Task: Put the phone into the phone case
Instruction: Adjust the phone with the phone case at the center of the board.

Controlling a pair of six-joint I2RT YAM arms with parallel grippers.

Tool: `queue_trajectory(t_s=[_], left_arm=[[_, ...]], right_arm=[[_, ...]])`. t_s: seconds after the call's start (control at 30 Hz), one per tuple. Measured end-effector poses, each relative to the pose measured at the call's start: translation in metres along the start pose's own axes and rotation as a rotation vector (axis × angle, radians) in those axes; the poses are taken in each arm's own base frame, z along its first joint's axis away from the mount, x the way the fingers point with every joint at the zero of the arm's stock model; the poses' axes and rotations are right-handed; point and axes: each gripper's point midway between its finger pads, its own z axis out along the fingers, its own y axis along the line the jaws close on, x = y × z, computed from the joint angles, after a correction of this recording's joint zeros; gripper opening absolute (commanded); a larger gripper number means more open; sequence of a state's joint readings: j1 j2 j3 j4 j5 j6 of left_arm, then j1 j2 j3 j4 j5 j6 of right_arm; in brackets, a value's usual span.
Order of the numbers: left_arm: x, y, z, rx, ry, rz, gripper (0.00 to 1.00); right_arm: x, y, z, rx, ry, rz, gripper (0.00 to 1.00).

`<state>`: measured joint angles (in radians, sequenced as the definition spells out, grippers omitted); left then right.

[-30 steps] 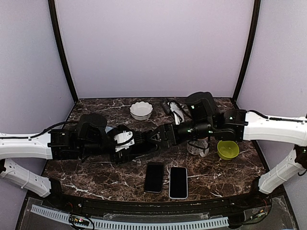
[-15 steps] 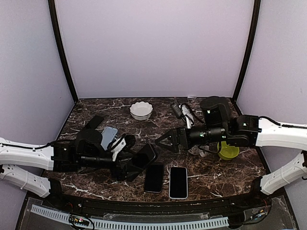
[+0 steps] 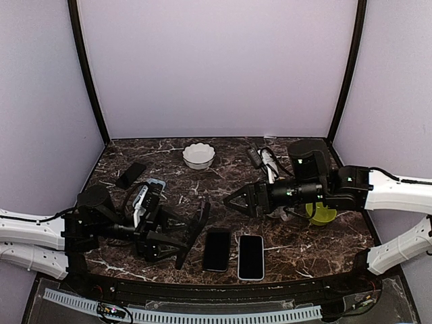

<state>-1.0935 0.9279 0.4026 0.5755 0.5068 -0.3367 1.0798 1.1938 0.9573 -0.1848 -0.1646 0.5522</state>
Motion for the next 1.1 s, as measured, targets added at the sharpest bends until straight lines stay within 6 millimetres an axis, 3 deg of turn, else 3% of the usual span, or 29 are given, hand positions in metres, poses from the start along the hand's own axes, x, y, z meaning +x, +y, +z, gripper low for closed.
queue_trajectory(t_s=[0.27,0.47,0.53,0.67,0.83,0.97,1.1], left_arm=[[-0.008,-0.009,0.006,0.052,0.008,0.005,0.00],[-0.002,0.029,0.013,-0.153,0.100,0.056,0.00],[0.012,0.050,0.014,-0.256,0.173,0.073,0.00],[0.062,0.088,0.009,-0.447,0.371,0.111,0.00],[0.123,0.103,0.005,-0.599,0.621,0.308,0.00],[0.135,0.106,0.004,-0.666,0.689,0.509,0.00],[0.135,0.101,0.006,-0.702,0.677,0.707,0.00]], right_arm=[[-0.006,-0.007,-0.004,0.048,-0.027,-0.033,0.90],[-0.006,-0.020,-0.011,0.130,-0.037,-0.030,0.89],[-0.006,-0.025,-0.012,0.157,-0.039,-0.017,0.88],[-0.004,-0.028,-0.009,0.158,-0.051,0.016,0.85],[0.017,-0.035,0.020,0.117,-0.007,0.064,0.77],[0.039,-0.046,0.043,0.124,0.072,0.064,0.61],[0.053,-0.049,0.049,0.108,0.109,0.039,0.44]])
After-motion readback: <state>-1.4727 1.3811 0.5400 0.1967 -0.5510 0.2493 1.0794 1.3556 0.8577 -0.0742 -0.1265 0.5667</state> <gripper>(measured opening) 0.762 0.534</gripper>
